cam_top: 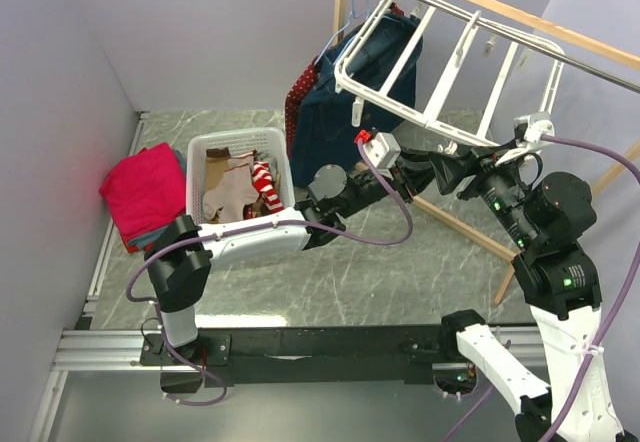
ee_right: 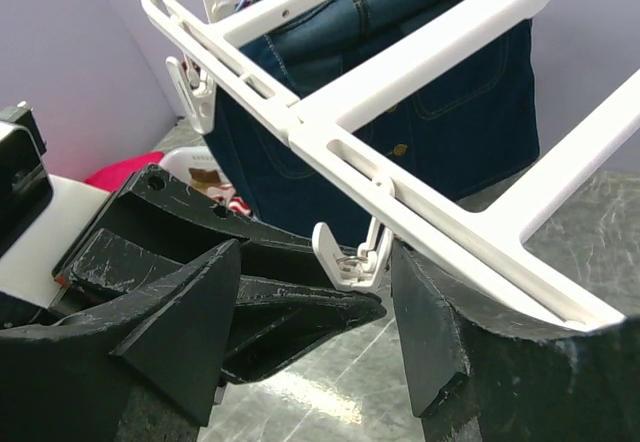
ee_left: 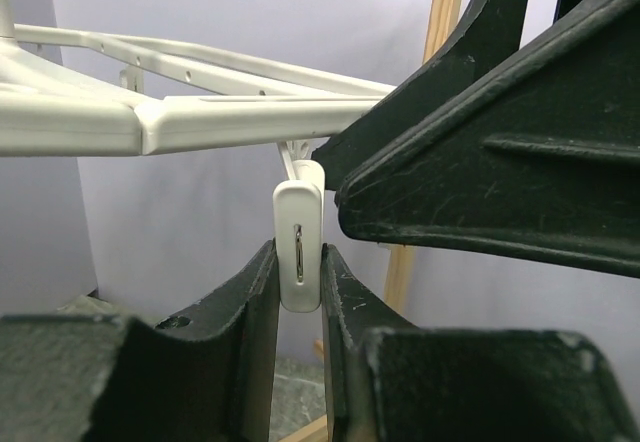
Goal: Clip the socks to the hanger
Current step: Open the clamp at the hanger.
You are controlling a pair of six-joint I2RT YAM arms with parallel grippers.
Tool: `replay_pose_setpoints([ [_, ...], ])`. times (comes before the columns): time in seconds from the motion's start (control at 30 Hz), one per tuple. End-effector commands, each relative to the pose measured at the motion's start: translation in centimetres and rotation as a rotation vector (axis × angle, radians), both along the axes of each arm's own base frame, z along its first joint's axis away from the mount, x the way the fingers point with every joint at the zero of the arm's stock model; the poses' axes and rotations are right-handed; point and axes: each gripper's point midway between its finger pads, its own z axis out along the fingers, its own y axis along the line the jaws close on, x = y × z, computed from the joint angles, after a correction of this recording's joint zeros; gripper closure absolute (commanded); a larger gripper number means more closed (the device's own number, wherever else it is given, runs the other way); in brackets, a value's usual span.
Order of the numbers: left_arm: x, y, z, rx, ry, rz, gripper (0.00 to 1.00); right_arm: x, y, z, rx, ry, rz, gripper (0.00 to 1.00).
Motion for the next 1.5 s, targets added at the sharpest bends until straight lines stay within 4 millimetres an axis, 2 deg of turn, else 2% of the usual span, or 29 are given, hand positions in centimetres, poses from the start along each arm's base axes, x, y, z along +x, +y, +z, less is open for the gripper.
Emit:
replay_pose_setpoints([
  [0.0,-2.7,0.8,4.1,-0.059,-0.040,-0.067,0.84,0.7,-0.7,2.0,0.044,-0.063,-0.057,0.33],
  [0.2,-2.8,0.9,4.4,-0.056,-0.040,-0.068,0.84,1.1,-1.3,0.8,0.063,-0.002,-0.105,0.33],
  [0.43,-3.1,1.0,4.6,-0.048,-0.031,-0.077,0.84,1.3,-1.1,-0.4,0.081,0.020,-0.107,0.34],
  [0.7,-3.3,0.8,4.5,-0.026,-0.019,-0.088,0.85,1.7,-0.8,1.1,0.057,-0.046,-0.091,0.34],
  [0.83,-3.3,0.6,4.2,-0.015,-0.010,-0.088,0.85,1.8,-0.9,1.8,0.053,-0.074,-0.096,0.37],
  [1.23,-3.6,0.2,3.3,0.015,0.000,-0.094,0.84,2.2,-1.0,1.6,0.042,-0.088,-0.114,0.59],
  [1.47,-3.7,0.4,2.7,0.028,0.005,-0.093,0.77,2.3,-1.2,1.2,0.040,-0.079,-0.124,0.83],
])
